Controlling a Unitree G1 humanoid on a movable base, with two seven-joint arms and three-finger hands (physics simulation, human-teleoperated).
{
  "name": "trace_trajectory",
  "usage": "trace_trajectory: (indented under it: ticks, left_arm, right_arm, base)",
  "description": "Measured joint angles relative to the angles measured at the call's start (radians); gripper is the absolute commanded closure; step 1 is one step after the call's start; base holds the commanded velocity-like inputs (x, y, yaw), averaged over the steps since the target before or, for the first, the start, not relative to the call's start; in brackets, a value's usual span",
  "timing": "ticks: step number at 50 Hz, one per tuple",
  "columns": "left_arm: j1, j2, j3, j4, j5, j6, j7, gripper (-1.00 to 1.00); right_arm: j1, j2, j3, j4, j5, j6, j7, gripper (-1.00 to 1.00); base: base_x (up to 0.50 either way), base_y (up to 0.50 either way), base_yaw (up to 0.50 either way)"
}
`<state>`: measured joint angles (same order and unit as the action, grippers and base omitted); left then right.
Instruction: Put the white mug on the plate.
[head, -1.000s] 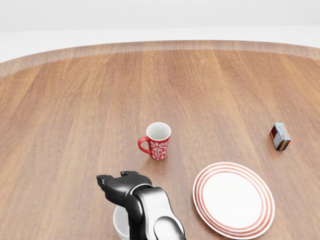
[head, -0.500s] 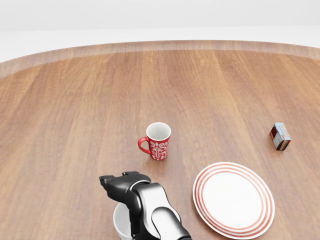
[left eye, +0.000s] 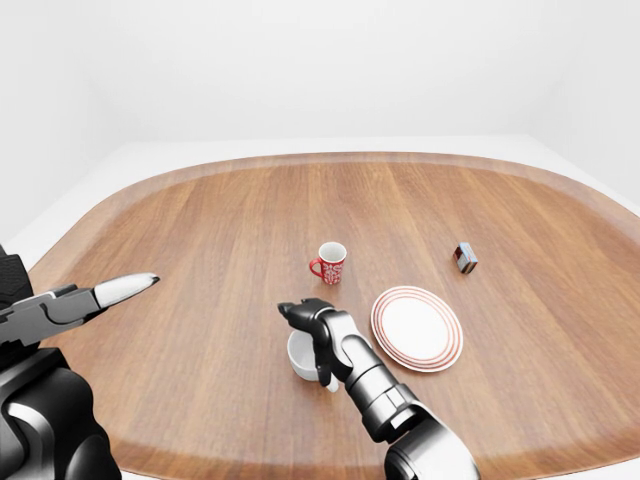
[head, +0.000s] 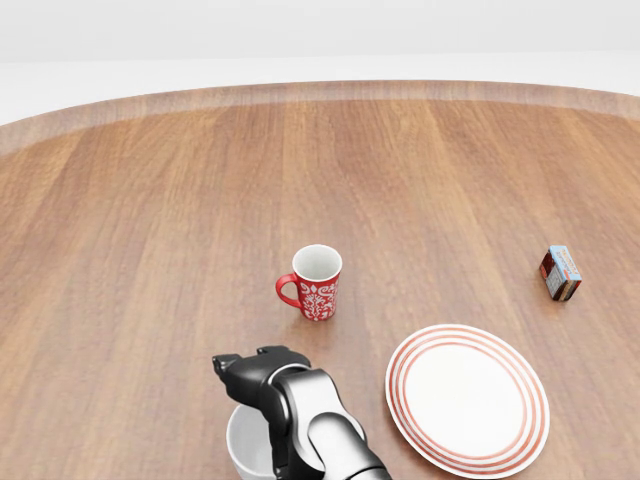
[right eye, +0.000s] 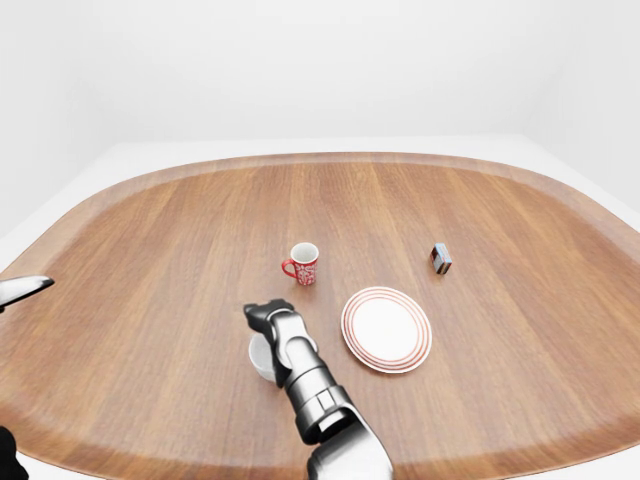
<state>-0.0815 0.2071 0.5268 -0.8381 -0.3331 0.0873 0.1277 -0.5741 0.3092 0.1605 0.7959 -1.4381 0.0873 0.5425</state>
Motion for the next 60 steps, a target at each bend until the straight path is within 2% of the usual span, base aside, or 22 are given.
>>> trace_trajectory:
  ticks: [48,49,50,51,52,60]
  left_arm:
    - [-0.003,0.004,0.004,-0.005,-0.008,0.0,0.005,-1.0]
    - [-0.003,0.004,0.004,-0.004,-0.007,0.0,0.004,-1.0]
    - [-0.003,0.004,0.004,-0.003,-0.007,0.0,0.004,-1.0]
    - [-0.003,0.004,0.003,-0.003,-0.007,0.0,0.004,-1.0]
    - [-0.003,0.003,0.003,-0.002,-0.007,0.0,0.004,-1.0]
    - [-0.003,0.003,0.002,0.002,-0.006,0.0,0.004,-1.0]
  right_arm:
    - [-0.013,-0.01,-0.015,0.098,0.055,0.0,-0.078,-1.0]
    - [-0.012,-0.01,-0.015,0.099,0.055,0.0,-0.078,-0.22]
    - [-0.012,-0.01,-0.015,0.099,0.055,0.0,-0.079,0.69]
    - [-0.012,-0.01,-0.015,0.098,0.052,0.0,-0.078,0.95]
    - [-0.012,-0.01,-0.016,0.098,0.048,0.0,-0.076,1.0]
    - [-0.007,-0.012,-0.018,0.102,0.062,0.0,-0.078,1.0]
  base:
    - [0.0,0.0,0.0]
    - [0.0,0.0,0.0]
    - [0.0,0.0,0.0]
    - [0.0,0.0,0.0]
    - [0.0,0.0,0.0]
    - [0.0,0.0,0.0]
